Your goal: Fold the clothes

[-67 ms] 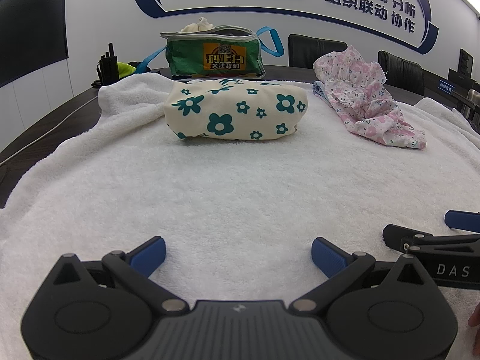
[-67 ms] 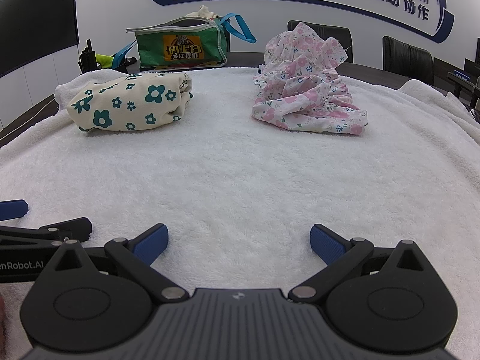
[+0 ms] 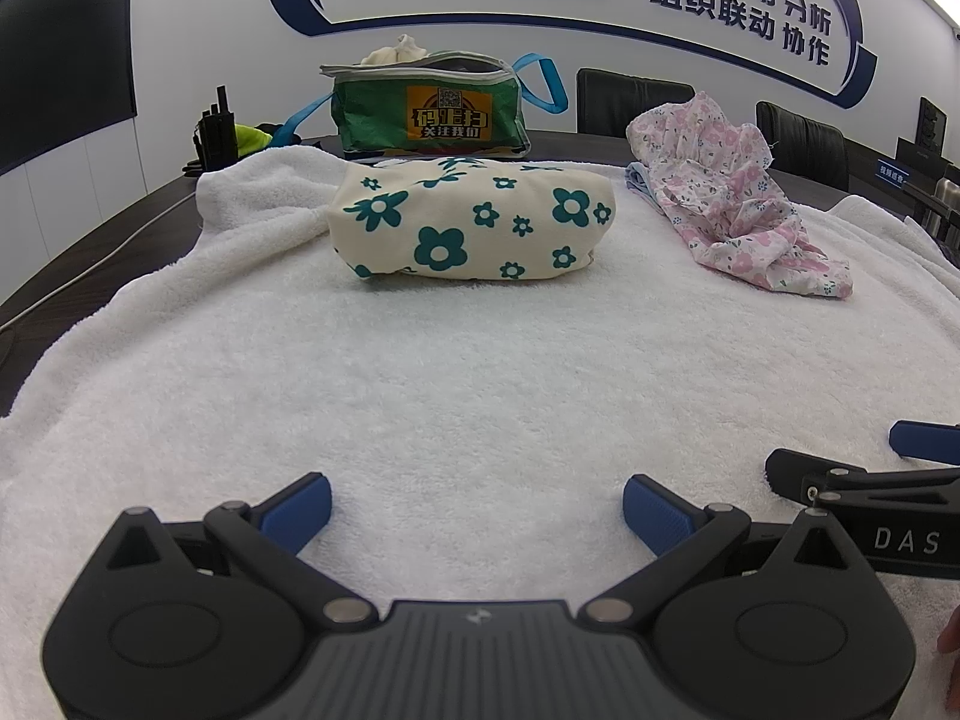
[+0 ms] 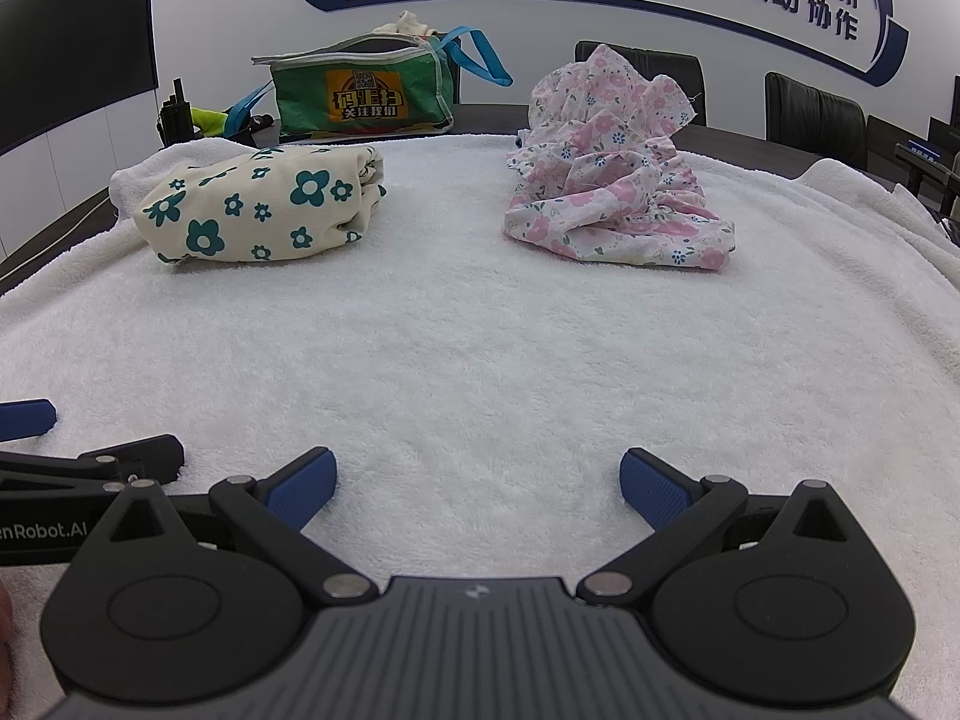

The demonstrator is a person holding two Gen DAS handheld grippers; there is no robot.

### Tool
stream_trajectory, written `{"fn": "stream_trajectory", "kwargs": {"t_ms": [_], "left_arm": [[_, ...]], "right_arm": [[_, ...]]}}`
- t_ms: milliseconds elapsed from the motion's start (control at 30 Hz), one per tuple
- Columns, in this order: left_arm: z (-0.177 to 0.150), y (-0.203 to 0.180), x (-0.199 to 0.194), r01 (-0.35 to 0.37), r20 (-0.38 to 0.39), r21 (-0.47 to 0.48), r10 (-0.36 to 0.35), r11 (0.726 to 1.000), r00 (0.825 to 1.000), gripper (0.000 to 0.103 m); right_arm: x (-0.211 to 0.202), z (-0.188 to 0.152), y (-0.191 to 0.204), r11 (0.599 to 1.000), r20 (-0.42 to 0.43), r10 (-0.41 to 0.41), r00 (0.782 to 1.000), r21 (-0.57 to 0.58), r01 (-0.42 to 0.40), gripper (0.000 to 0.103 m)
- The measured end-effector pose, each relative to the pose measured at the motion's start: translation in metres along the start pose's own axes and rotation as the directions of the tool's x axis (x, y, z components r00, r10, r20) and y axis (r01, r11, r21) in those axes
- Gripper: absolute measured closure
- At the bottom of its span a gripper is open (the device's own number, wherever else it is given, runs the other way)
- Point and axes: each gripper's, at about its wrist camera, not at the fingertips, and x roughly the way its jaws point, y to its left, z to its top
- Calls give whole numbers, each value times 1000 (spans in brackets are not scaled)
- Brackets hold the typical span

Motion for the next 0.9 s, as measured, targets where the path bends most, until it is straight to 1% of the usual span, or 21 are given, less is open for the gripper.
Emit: {"fn": "stream_trajectory", "kwargs": {"t_ms": [900], "left_arm": [[0,-1,0,1,2,1,-1,1000,1000,0]], "right_arm": [[0,0,0,1000,0,0,1000,0,0,1]]}}
